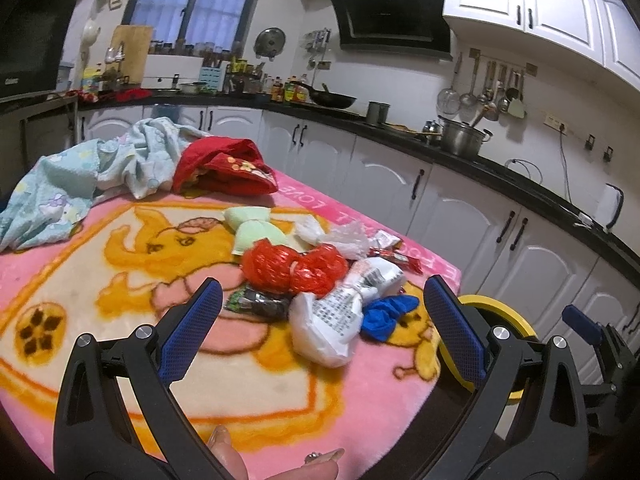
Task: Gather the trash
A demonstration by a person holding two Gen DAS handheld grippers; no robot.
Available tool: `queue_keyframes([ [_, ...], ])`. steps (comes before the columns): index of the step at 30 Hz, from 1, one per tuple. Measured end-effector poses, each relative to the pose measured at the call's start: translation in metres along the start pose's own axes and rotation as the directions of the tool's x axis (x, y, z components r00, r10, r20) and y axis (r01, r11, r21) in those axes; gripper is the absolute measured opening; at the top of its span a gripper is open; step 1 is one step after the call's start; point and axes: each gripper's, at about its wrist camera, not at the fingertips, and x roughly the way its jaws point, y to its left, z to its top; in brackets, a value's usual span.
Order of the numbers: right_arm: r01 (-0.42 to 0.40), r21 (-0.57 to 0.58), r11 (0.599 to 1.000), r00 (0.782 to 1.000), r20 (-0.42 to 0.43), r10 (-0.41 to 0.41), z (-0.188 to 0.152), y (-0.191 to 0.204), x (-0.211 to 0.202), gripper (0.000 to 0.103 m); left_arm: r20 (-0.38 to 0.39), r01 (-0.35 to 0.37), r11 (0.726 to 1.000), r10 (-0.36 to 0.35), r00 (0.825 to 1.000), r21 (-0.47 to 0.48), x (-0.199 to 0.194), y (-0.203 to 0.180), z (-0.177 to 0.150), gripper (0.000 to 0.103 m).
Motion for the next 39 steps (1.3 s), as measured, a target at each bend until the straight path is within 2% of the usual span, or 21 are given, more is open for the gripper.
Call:
queue_keyframes([
  [10,-0.082,-0.055,0.995,0.997,-0.021,0.081,0.025,0.018,0.040,0.097,-0.052,-0.096,0.994,0.094,0.994,-0.045,0.021,0.032,0.030,0.092],
  [17,-0.090,-0.044,0.995,0.993,-0.081,0.086,0.029,0.012,0.079,0.097,-0.067,-0.107,0.991,0.102,0.993,-0.076,0.045,0.044,0.051,0.092],
  [23,-0.106,-0.013,0.994,0.980,-0.173,0.102,0.022,0.005,0.118,0.097,-0.118,-0.079,0.993,0.068,0.991,-0.088,0.083,0.049,0.056,0.092],
  [31,-0.152,-0.013,0.988,0.956,-0.256,0.144,0.005,0.012,0.156,0.097,-0.196,-0.041,0.993,0.018,0.980,-0.115,0.131,0.068,0.047,0.092],
  [37,-0.204,-0.020,0.979,0.936,-0.297,0.189,-0.003,0.020,0.175,0.081,-0.263,0.043,0.977,-0.097,0.960,-0.207,0.161,0.087,0.038,0.092],
  [39,-0.218,-0.013,0.976,0.928,-0.312,0.204,-0.007,0.022,0.179,0.075,-0.290,0.061,0.970,-0.130,0.948,-0.235,0.170,0.091,0.033,0.087],
])
